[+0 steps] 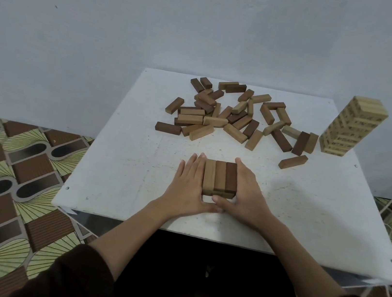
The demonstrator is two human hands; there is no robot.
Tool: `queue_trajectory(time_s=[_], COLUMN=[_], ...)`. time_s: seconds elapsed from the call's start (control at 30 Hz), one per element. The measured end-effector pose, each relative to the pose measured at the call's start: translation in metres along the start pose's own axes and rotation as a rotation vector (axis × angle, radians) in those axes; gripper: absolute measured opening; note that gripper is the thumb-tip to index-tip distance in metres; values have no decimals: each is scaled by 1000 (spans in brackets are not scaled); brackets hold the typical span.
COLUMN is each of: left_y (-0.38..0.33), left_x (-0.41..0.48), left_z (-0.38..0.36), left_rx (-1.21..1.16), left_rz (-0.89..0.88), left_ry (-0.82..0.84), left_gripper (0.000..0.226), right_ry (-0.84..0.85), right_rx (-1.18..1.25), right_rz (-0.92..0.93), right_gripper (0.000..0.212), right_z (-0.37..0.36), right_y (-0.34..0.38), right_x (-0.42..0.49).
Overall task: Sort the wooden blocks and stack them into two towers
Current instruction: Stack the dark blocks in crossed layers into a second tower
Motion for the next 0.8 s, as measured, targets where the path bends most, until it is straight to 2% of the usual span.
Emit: queue_trajectory(time_s=[0.33,0.47,0.6,0.8], left_y=[-1,0,0,-5], left_x=[0,1,5,17], left_z=[2,11,27,34], left_rx=[-10,-167,-350,-382], left_rz=[-5,40,100,51], left_ry=[27,32,59,136], left_gripper=[130,125,129,127], right_ry=[34,105,123,219], right_rx=[-13,134,225,131], right_rz=[10,-78,-71,-29], right_gripper=[111,124,121,126], right_z=[0,6,24,27], right_y=[1,-2,-3,5], right_x=[-1,4,13,33])
Point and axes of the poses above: each hand's wrist, its own x-axis towards the middle knuckle, its own z-axis out of the back of the hand, y = z × x, the point moved 2 cm from there along x, towards the middle knuckle, and after that the axes turned 12 degrees about -y, right-handed, at the moved point
